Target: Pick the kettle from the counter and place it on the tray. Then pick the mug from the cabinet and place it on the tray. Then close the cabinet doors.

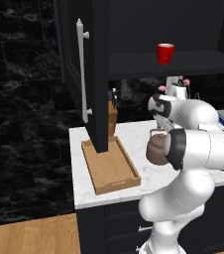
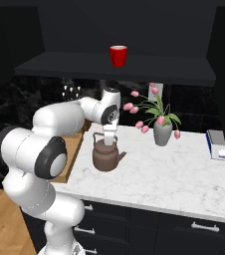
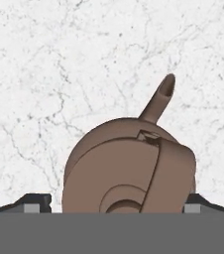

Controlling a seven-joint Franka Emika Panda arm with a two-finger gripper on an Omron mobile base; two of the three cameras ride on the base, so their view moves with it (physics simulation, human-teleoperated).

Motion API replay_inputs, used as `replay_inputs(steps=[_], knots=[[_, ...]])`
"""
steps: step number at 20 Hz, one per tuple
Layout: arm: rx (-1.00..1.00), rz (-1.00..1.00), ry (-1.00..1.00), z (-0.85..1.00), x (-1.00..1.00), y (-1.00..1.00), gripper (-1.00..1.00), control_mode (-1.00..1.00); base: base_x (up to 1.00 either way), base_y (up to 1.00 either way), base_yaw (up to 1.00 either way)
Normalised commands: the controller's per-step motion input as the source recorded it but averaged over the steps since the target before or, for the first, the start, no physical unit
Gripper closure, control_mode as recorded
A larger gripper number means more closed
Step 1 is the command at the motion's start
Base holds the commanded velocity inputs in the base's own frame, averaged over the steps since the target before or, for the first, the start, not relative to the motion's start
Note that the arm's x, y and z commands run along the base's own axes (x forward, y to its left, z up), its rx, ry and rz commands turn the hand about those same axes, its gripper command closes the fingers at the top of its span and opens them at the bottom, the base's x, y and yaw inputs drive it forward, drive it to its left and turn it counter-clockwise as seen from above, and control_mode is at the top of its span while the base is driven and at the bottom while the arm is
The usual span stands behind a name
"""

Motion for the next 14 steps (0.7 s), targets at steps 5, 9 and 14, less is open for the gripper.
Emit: replay_inputs(steps=[5, 9, 14], knots=[[0.00, 0.00, 0.01, -0.13, -0.06, 0.00, 1.00, -1.00, 0.00, 0.00, 0.00], [0.00, 0.00, 0.02, -0.06, -0.02, 0.00, 1.00, -1.00, 0.00, 0.00, 0.00], [0.00, 0.00, 0.01, -0.06, -0.12, 0.01, 1.00, -1.00, 0.00, 0.00, 0.00]])
